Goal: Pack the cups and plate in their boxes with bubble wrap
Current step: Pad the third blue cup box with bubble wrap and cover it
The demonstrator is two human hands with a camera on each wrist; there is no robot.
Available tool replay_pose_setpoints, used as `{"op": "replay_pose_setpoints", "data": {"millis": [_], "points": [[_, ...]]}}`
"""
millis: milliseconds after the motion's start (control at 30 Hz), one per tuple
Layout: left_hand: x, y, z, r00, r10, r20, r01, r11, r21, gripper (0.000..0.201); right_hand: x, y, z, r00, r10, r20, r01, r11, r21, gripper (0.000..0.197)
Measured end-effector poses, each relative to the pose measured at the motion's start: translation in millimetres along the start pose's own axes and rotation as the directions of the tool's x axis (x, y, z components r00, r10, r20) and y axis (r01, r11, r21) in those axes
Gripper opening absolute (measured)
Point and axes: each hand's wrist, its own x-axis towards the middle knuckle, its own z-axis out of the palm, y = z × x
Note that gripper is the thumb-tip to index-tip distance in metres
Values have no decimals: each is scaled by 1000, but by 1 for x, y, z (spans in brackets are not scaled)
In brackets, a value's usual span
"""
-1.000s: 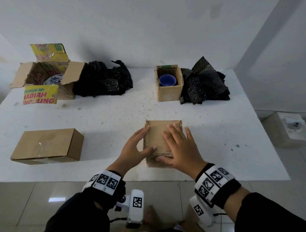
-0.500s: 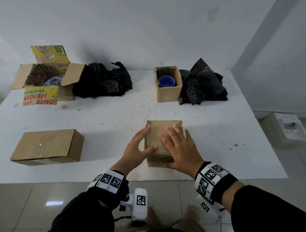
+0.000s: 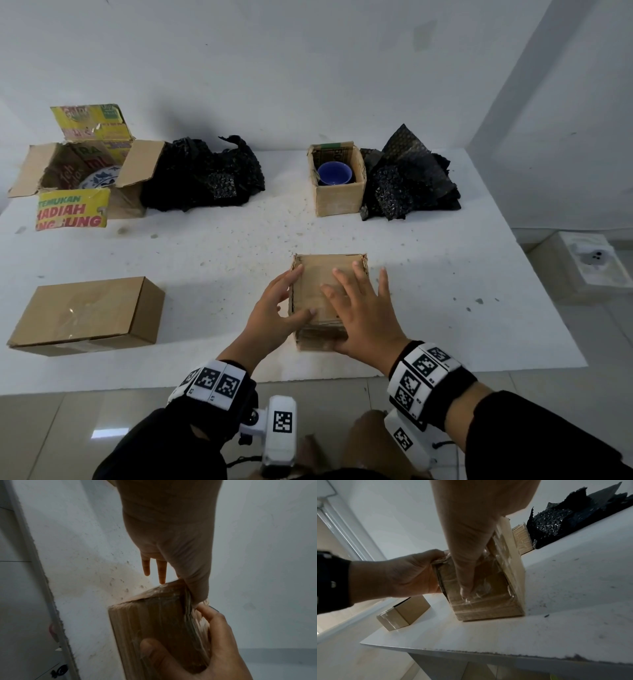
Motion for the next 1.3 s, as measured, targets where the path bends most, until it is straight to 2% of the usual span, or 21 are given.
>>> {"op": "replay_pose_setpoints", "data": {"millis": [133, 200, 267, 333, 433, 600, 667, 733, 800, 933, 1000, 1067, 1167, 1233, 1300], "points": [[11, 14, -6, 995, -46, 91, 44, 999, 19, 95, -1, 15, -3, 991, -116, 70, 115, 993, 13, 99], [20, 25, -7, 990, -36, 136, 22, 995, 101, 102, 0, 26, -12, 982, -162, 97, 152, 983, 99, 95], [31, 41, -7, 991, -4, 130, -22, 979, 201, 100, 4, 41, -24, 980, -194, 47, 172, 939, 297, 84], [42, 55, -6, 995, 23, 93, -46, 968, 246, 99, 9, 57, -35, 979, -190, -78, 204, 859, 470, 65], [74, 79, 6, 991, 85, 99, -110, 953, 284, 86, 25, 100, -46, 976, -89, -198, 184, 825, 535, 45], [142, 118, 34, 969, 210, 130, -244, 886, 395, 73, 66, 178, -56, 979, 114, -167, 0, 827, 563, 32], [170, 133, 48, 950, 264, 167, -311, 849, 427, 70, 85, 205, -56, 968, 200, -153, -90, 842, 532, 35], [200, 144, 65, 931, 297, 213, -364, 797, 482, 70, 103, 228, -53, 957, 259, -131, -165, 856, 491, 41], [228, 150, 81, 918, 279, 281, -395, 696, 600, 72, 119, 241, -46, 958, 268, -101, -199, 879, 434, 47], [279, 148, 107, 916, 136, 378, -401, 368, 839, 79, 143, 250, -21, 945, 318, -71, -282, 907, 313, 67], [296, 142, 114, 915, 86, 394, -403, 259, 878, 80, 151, 250, -5, 928, 371, -18, -353, 897, 267, 72], [309, 138, 120, 911, 67, 407, -412, 208, 887, 74, 157, 254, 7, 910, 413, 36, -408, 878, 251, 68], [319, 137, 122, 910, 76, 407, -414, 169, 894, 52, 163, 260, 17, 902, 413, 130, -432, 868, 245, 44], [321, 137, 121, 911, 147, 386, -408, 172, 897, 35, 164, 266, 18, 904, 406, 133, -427, 853, 302, 30], [324, 136, 118, 893, 282, 350, -418, 239, 876, 26, 164, 273, 11, 899, 422, 116, -432, 814, 388, 24]]}}
